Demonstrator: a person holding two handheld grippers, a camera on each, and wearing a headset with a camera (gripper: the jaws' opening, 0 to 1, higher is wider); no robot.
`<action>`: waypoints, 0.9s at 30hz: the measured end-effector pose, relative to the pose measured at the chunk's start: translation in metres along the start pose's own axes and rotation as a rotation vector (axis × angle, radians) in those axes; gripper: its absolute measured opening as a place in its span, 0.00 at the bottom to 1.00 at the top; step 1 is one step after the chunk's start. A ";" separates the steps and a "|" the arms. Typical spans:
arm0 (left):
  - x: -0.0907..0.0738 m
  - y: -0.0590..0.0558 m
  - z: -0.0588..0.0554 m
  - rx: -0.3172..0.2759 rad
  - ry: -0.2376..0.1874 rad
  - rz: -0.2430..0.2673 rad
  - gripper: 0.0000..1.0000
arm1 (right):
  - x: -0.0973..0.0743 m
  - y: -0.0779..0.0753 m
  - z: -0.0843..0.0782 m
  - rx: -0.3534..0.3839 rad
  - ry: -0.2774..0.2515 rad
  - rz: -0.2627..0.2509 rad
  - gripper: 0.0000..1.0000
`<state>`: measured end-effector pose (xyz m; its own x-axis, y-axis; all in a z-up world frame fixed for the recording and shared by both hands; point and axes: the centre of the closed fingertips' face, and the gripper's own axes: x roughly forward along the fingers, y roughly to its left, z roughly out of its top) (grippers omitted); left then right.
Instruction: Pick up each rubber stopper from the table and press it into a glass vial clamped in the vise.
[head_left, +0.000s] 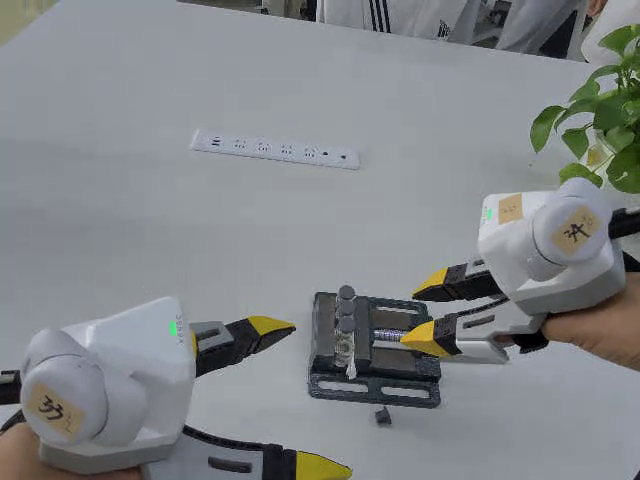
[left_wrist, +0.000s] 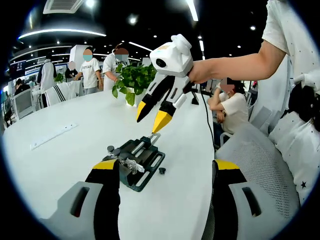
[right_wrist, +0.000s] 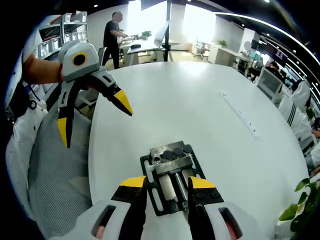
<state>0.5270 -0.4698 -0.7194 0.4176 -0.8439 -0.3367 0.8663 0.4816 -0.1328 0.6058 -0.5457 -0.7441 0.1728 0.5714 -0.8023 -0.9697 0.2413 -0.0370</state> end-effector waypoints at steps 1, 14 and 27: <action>0.001 -0.001 0.000 0.005 0.007 -0.003 0.73 | -0.002 0.001 -0.003 0.006 -0.005 -0.004 0.29; 0.020 -0.010 -0.006 0.054 0.087 -0.041 0.63 | -0.025 0.009 -0.032 0.106 -0.107 -0.048 0.36; 0.051 -0.019 -0.022 0.092 0.196 -0.064 0.46 | -0.039 0.025 -0.061 0.170 -0.191 -0.049 0.47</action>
<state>0.5259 -0.5163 -0.7545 0.3080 -0.8057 -0.5060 0.9143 0.3977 -0.0767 0.5645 -0.6095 -0.7498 0.2636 0.6899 -0.6742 -0.9192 0.3915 0.0412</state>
